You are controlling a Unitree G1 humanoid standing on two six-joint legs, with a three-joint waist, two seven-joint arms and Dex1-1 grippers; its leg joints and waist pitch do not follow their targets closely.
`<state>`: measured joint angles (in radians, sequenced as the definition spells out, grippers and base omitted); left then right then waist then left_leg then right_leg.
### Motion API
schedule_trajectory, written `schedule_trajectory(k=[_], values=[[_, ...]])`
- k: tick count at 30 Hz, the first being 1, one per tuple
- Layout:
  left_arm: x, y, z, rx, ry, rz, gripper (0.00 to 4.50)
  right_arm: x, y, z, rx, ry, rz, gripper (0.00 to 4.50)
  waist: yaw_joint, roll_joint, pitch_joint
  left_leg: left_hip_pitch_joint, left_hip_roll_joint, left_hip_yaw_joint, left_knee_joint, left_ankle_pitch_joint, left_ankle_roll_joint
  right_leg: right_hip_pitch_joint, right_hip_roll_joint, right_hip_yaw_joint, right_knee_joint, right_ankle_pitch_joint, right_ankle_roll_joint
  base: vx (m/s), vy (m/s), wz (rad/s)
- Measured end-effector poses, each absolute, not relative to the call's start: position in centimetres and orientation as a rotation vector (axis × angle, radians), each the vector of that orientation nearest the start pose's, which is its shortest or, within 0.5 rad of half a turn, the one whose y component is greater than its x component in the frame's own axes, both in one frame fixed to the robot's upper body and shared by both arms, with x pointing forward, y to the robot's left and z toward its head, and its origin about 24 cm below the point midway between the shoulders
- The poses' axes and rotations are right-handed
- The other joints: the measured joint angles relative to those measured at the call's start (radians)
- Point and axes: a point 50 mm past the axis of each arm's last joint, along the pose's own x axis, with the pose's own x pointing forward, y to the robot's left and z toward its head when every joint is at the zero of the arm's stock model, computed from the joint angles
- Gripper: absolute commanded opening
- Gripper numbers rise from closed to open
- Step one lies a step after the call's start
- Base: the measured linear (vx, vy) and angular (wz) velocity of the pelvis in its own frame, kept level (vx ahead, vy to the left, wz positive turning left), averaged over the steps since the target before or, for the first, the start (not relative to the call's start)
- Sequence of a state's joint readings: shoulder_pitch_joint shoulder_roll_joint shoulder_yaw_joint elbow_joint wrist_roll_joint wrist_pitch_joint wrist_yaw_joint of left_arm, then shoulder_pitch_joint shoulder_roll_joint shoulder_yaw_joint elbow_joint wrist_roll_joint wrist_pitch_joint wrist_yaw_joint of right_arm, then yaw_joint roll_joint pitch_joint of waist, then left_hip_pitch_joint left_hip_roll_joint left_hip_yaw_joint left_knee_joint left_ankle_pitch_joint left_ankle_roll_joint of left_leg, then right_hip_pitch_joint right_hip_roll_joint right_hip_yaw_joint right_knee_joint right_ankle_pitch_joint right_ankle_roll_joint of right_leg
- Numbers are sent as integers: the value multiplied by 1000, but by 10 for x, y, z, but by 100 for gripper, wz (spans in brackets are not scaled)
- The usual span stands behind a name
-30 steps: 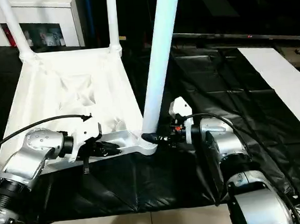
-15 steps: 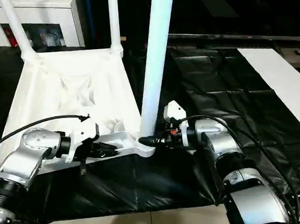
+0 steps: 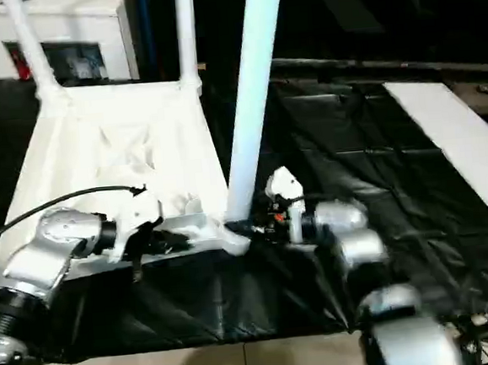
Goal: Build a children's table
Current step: Rotate leg to tighten
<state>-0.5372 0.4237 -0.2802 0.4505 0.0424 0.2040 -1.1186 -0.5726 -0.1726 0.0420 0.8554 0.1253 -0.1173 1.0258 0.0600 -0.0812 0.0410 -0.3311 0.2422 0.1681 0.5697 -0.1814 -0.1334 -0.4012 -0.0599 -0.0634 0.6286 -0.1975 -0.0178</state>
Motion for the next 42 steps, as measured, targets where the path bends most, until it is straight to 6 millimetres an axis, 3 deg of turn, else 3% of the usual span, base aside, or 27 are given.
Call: schedule_trajectory(k=[5,11,12,15,19,23,28,30,37,42], values=[[319,126,49,437,466,-1070,0,329,-101,18,92,191,725,192,-20,0,-1,2,-1,-4,1,0,0,1,0,-3,-7,0,1,0,0,0],[322,124,48,445,474,-1013,0,335,-80,18,108,193,597,192,-34,3,-1,1,-4,-16,0,0,0,0,0,-11,-23,0,1,0,0,0],[322,125,48,447,476,-1011,0,334,-78,18,108,192,590,248,-34,3,-1,1,-4,-17,0,0,0,0,0,-12,-25,0,1,0,0,0],[322,126,48,450,475,-1008,0,334,-76,19,134,187,588,268,-34,4,-1,0,-4,-19,-1,0,0,0,0,-16,-34,0,1,0,0,0],[322,129,50,452,468,-1033,0,334,-82,21,157,180,664,308,-33,5,0,-1,-4,-18,-1,0,0,-1,0,-14,-35,1,-2,0,0,0],[319,133,53,437,461,-1100,0,331,-101,26,119,178,833,354,-24,5,1,-1,-4,-13,-1,0,0,-3,1,-9,-32,26,-8,0,0,0],[314,147,59,452,434,-1217,0,327,-122,31,-20,214,1034,354,-2,6,1,-3,-2,-10,-9,0,0,-12,2,-9,-24,30,-6,53,-24,7],[311,152,62,460,419,-1264,0,326,-127,33,-53,230,1094,354,5,6,1,-11,0,-8,-7,0,0,-18,2,-8,-16,24,-4,62,-19,4],[306,165,65,465,426,-1370,0,325,-128,43,-83,263,1301,354,7,6,1,-19,1,-3,-4,2,6,-23,1,-6,-17,21,-5,0,0,0],[302,170,65,459,448,-1418,0,322,-124,44,-86,293,1408,308,10,5,2,-18,2,-1,-2,0,0,-23,1,-5,-13,21,-5,0,0,0]])
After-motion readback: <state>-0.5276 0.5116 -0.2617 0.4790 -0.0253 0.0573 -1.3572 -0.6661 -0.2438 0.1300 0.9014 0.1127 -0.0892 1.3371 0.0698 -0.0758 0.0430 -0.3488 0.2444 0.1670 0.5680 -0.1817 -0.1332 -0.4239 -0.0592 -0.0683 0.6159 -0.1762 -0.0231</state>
